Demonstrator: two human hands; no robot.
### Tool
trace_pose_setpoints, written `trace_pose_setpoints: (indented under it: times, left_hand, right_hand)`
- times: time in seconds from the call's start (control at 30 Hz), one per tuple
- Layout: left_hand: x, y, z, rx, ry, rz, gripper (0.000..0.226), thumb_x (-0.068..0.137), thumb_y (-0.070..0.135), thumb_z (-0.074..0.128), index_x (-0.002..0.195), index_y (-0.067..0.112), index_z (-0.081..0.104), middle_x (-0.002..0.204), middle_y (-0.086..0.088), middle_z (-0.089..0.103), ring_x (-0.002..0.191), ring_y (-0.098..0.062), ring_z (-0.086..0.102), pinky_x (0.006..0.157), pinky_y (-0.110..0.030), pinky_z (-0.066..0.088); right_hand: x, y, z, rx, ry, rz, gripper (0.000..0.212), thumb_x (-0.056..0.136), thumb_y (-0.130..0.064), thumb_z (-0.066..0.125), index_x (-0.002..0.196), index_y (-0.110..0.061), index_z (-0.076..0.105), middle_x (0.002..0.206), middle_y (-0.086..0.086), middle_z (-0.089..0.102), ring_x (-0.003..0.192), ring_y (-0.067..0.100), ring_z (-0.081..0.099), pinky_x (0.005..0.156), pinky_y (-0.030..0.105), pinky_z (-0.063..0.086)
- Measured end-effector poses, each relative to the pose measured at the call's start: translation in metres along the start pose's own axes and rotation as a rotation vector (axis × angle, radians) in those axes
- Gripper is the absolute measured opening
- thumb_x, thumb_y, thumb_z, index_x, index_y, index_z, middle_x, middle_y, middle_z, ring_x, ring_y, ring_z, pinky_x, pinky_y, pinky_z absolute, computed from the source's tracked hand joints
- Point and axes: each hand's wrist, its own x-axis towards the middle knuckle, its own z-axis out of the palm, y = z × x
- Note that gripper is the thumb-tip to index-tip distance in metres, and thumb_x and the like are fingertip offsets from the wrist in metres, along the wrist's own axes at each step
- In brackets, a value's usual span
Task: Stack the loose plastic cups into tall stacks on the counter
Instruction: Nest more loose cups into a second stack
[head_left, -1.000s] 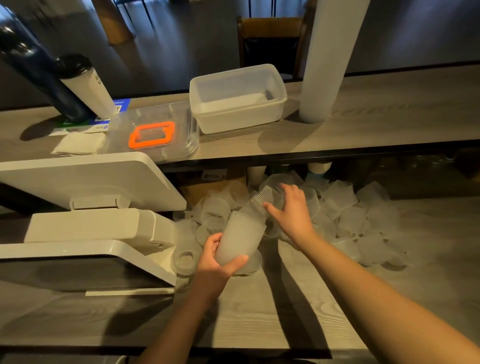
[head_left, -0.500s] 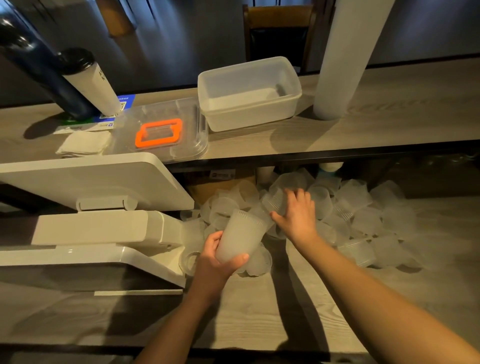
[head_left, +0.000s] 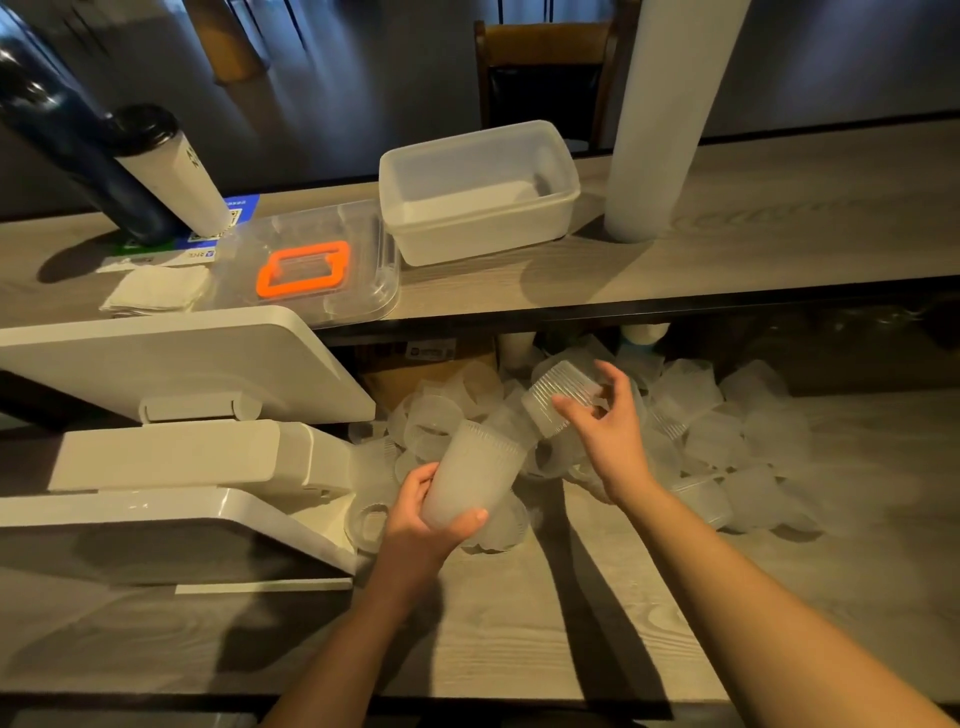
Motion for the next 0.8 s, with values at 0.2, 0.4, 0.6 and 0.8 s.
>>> trace_pose_setpoints:
  times: [0.2,0.4,0.6,0.8]
  left_hand:
    - [-0.003,0.007,0.013,0.015,-0.036,0.019,0.075,0.056,0.045,0.084,0.120,0.039,0.047,0.123,0.009,0.051,0.106,-0.018,0.058,0.074,-0.032,0.061]
    - [-0.011,0.015,0.024,0.079,-0.053,0.089,0.076,0.059,0.038,0.083,0.127,0.037,0.048,0.122,0.015,0.049,0.106,-0.014,0.056,0.069,-0.021,0.056]
    - [-0.018,0.020,0.032,0.135,-0.056,0.089,0.080,0.057,0.041,0.082,0.129,0.038,0.047,0.122,0.016,0.047,0.106,-0.014,0.055,0.079,-0.035,0.061]
    - [-0.019,0.022,0.040,0.088,-0.010,0.120,0.073,0.056,0.034,0.082,0.123,0.035,0.050,0.116,0.013,0.052,0.100,-0.009,0.058,0.065,-0.015,0.052]
  right_hand:
    - [-0.017,-0.015,-0.026,0.257,-0.144,0.100,0.058,0.081,-0.038,0.070,0.135,-0.028,0.052,0.129,0.001,0.059,0.118,0.020,0.061,0.090,0.032,0.057]
    - [-0.031,-0.028,-0.035,-0.002,-0.252,-0.008,0.047,0.092,-0.035,0.066,0.137,-0.033,0.054,0.126,-0.008,0.059,0.117,0.010,0.056,0.096,0.026,0.049]
    - [-0.035,-0.026,-0.029,-0.205,-0.315,-0.134,0.035,0.093,-0.034,0.065,0.128,-0.037,0.060,0.116,-0.010,0.053,0.101,-0.006,0.050,0.082,0.015,0.044]
    - [-0.052,-0.014,-0.005,-0.208,-0.381,-0.089,0.071,0.078,-0.076,0.043,0.133,-0.033,0.053,0.122,-0.016,0.045,0.116,-0.008,0.043,0.095,0.014,0.036]
